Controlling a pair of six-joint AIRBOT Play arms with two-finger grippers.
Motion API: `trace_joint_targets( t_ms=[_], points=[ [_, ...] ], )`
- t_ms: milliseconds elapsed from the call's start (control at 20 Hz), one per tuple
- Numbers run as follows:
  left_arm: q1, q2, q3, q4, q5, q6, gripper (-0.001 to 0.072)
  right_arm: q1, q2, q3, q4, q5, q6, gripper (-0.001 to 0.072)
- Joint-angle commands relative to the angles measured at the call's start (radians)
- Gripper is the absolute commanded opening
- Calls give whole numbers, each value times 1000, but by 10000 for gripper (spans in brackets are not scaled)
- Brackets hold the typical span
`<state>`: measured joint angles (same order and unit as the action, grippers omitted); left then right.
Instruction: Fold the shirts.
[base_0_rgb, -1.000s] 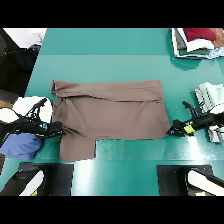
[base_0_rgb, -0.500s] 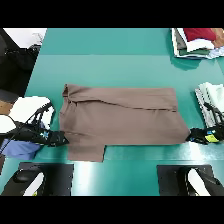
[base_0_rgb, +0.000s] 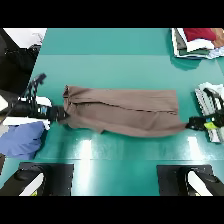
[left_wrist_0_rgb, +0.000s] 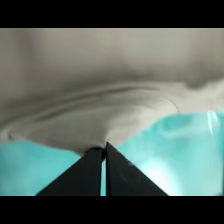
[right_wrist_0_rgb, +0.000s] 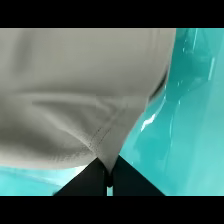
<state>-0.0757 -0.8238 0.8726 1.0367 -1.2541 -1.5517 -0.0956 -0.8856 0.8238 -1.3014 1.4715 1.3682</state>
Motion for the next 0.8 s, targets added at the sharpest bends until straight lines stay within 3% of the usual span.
trace_joint_targets(
  t_ms=[0, 350, 650, 700, 750],
  points=[
    [28, -175, 162, 47, 142, 27, 25, 39, -174, 172, 0, -39, 31, 16],
    [91, -484, 323, 31, 279, 59, 25, 40, -484, 457, 3, -58, 31, 16],
    [91, -593, 324, 12, 486, 66, 27, 39, -719, 631, 182, -138, 31, 24],
    [91, -593, 328, -2, 507, 66, 110, 36, -754, 660, 231, -161, 30, 155],
    [91, -593, 335, -9, 513, 66, 404, 31, -783, 687, 272, -173, 30, 398]
  ],
)
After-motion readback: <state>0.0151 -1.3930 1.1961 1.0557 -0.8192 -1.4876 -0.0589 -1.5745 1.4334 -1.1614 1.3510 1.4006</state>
